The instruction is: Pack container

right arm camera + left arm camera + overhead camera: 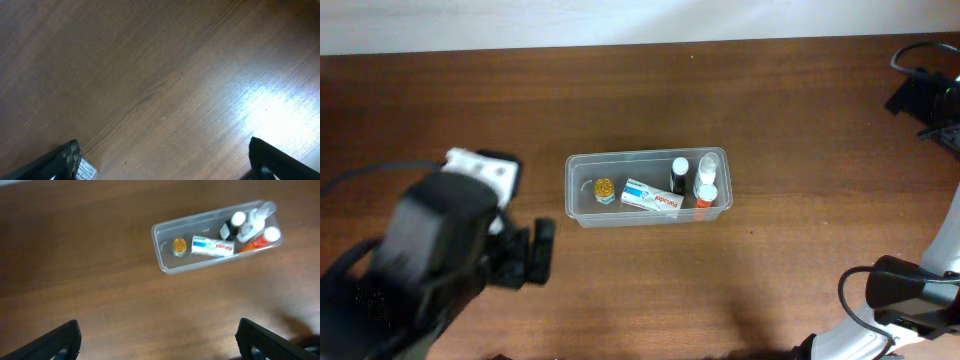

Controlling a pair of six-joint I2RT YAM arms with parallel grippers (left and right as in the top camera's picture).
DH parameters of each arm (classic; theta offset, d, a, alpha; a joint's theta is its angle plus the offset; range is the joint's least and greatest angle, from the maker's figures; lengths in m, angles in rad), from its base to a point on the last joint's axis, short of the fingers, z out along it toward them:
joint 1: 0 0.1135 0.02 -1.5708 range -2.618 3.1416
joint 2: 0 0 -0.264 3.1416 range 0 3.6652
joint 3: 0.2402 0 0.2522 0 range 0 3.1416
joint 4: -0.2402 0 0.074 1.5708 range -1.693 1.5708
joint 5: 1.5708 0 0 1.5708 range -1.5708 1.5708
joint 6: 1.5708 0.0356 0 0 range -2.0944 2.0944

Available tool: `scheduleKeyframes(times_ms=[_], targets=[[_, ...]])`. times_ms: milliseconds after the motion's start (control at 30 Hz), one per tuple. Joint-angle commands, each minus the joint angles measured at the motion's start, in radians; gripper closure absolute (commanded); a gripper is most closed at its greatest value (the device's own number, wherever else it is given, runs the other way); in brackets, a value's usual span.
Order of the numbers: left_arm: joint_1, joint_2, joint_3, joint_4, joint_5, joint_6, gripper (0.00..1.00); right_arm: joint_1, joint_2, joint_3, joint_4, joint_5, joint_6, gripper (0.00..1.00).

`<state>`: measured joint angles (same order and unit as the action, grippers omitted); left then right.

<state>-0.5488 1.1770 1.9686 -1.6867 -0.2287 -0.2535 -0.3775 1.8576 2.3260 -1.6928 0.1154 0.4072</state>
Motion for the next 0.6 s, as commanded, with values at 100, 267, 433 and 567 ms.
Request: scheduleKeyframes(times_ms=[100, 267, 433, 567], targets=[[0.0, -0.175, -0.104, -0.001, 0.001, 0.017, 0.01, -0.003, -0.004, 0.005, -0.005, 0.01, -0.007, 0.02], [0.0, -0.312, -0.359, 0.031, -0.042, 0.016, 0.01, -0.003, -0.004, 0.005, -0.005, 0.01, -0.007, 0.02], [0.046, -0.489, -0.708, 0.361, -0.154, 0.059, 0.01, -0.003, -0.004, 0.005, -0.005, 0.01, -0.007, 0.02], [0.137, -0.65, -0.995, 0.655, -0.151, 0.126, 0.01, -0.003, -0.004, 0.005, -0.005, 0.01, -0.007, 0.02]])
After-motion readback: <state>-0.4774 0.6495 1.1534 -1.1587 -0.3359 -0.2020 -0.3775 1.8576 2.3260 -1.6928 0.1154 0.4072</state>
